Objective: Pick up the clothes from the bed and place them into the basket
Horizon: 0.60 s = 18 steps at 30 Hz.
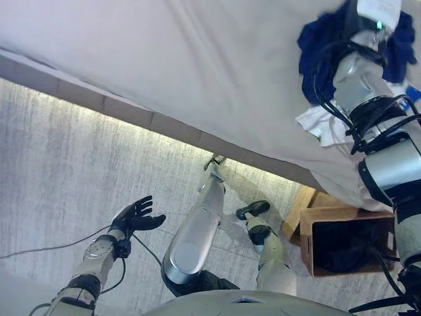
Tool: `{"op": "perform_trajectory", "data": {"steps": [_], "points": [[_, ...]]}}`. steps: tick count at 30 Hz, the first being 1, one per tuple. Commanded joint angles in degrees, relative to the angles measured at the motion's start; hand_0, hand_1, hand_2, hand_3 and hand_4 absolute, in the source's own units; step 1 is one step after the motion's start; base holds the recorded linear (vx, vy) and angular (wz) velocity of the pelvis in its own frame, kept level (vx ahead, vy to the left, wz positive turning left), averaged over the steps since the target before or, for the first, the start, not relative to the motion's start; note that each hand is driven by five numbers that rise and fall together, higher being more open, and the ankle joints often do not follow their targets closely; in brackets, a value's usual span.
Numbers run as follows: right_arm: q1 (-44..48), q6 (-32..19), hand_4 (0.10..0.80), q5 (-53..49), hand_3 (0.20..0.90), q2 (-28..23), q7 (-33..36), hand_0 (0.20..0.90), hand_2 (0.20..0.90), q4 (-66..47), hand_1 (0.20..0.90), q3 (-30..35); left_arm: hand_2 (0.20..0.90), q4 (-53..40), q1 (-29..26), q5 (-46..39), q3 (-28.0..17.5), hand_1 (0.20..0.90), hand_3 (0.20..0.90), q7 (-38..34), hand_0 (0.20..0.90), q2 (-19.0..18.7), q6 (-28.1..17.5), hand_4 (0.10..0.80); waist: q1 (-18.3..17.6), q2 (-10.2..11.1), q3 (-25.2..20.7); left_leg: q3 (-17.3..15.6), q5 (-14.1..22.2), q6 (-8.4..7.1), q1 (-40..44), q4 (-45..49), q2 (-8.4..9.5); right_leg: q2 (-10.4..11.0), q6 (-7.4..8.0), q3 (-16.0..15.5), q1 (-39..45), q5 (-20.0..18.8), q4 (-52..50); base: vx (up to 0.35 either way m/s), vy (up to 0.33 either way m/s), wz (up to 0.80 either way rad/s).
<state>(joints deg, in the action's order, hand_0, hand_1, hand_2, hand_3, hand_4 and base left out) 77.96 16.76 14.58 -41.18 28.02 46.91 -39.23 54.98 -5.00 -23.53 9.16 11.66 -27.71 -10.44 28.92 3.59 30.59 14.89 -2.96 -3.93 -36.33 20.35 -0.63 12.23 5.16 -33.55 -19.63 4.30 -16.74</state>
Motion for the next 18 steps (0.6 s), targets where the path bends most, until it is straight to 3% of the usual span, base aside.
{"op": "perform_trajectory", "data": {"steps": [1, 3, 6, 9, 14, 18], "points": [[4.90, -5.20, 0.100, 0.76, 0.200, -7.53, 13.80, 0.300, 0.300, -12.22, 0.300, 5.44, 0.900, 4.92, 6.68, 1.89, -2.20, 0.900, 0.900, -2.37, 0.900, -2.25, -1.78, 0.800, -0.22, 4.76, -2.26, -5.86, 2.69, 4.77, 12.10, -12.81, 1.19, 0.37, 3.79, 3.99, 8.60, -4.05, -3.93, 0.011, -0.103, -0.52], [1.00, -4.67, 0.100, 2.03, 0.200, -9.85, 14.01, 0.300, 0.300, -23.27, 0.300, 11.91, 0.900, 5.03, 6.93, 4.64, -3.15, 0.900, 0.900, -4.14, 0.900, -1.34, -0.05, 0.800, -2.58, 6.44, -5.85, -7.58, 2.80, 4.08, 16.65, -16.55, 0.54, -1.14, 3.98, 6.00, 12.88, -4.63, 1.93, 0.026, -0.102, -0.30], [-5.10, -3.70, 0.100, 3.20, 0.200, -11.74, 14.91, 0.300, 0.300, -31.65, 0.300, 18.90, 0.900, 4.47, 6.96, 11.55, -2.07, 0.900, 0.900, -5.96, 0.900, -0.71, 1.66, 0.800, -4.91, 6.98, -9.67, -9.00, 2.68, 3.50, 21.40, -20.15, -0.18, -2.81, 3.84, 8.23, 16.27, -4.35, 6.69, 0.044, -0.063, -0.52], [-10.65, -2.07, 0.100, 2.77, 0.200, -13.98, 14.48, 0.300, 0.300, -37.07, 0.300, 23.57, 0.900, 4.49, 6.44, 17.60, 1.30, 0.900, 0.900, -7.38, 0.900, 0.27, 4.53, 0.800, -8.40, 6.43, -15.31, -11.38, 1.42, 3.50, 25.74, -22.17, -0.25, -3.97, 3.20, 9.96, 18.94, -4.80, 10.51, -0.010, 0.029, -0.39], [-18.78, 0.25, 0.100, -2.59, 0.200, -18.19, 14.70, 0.300, 0.300, -40.88, 0.300, 29.05, 0.900, 5.80, 3.59, 20.41, 4.25, 0.900, 0.900, -8.27, 0.900, 1.95, 9.29, 0.800, -15.53, 4.85, -22.43, -16.36, 3.03, 3.60, 33.87, -24.21, -0.77, -4.78, 3.28, 13.48, 22.43, -4.09, 14.09, 0.077, -0.023, -0.45], [-29.33, -4.04, 0.100, -7.72, 0.200, -18.57, 14.08, 0.300, 0.300, -41.94, 0.300, 36.77, 0.900, 6.99, 0.98, 21.05, 5.39, 0.900, 0.900, -7.69, 0.900, 3.87, 12.65, 0.800, -21.74, 2.53, -25.71, -21.35, 4.43, 3.49, 38.29, -24.60, -1.39, -5.18, 2.51, 16.08, 23.71, -3.45, 15.99, 0.041, -0.056, -0.56]]}}
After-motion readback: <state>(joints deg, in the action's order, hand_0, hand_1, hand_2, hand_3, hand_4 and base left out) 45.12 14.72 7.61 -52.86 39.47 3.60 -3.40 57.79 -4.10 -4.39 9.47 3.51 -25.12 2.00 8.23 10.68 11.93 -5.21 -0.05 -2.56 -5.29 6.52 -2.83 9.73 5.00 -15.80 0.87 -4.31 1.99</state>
